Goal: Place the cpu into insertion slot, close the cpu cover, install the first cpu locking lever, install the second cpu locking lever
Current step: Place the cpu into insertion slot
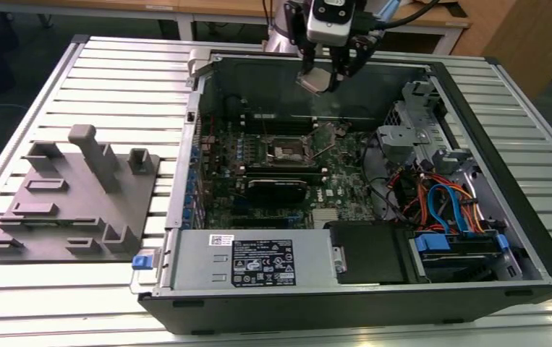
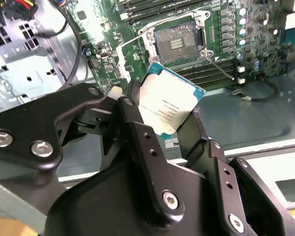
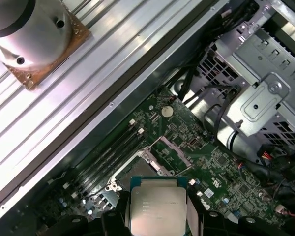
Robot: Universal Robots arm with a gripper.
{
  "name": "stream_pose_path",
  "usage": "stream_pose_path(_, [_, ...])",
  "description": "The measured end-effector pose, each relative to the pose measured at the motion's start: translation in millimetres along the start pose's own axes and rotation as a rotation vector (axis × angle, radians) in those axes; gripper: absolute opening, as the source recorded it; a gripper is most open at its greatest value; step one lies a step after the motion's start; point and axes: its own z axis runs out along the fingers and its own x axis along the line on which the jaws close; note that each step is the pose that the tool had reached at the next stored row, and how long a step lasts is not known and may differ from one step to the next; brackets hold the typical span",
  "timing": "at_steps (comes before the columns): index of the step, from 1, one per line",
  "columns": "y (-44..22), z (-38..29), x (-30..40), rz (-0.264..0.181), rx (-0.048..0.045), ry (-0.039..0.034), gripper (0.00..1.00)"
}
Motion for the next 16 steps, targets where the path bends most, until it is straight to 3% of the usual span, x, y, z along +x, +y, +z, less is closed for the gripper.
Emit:
stream_pose_path(3, [0.0,0.1,0.0,0.035,-0.0007,-0.003,0.54])
stream_pose_path(16, [0.0,0.1,0.0,0.038,-0.0007,-0.0034,0.54])
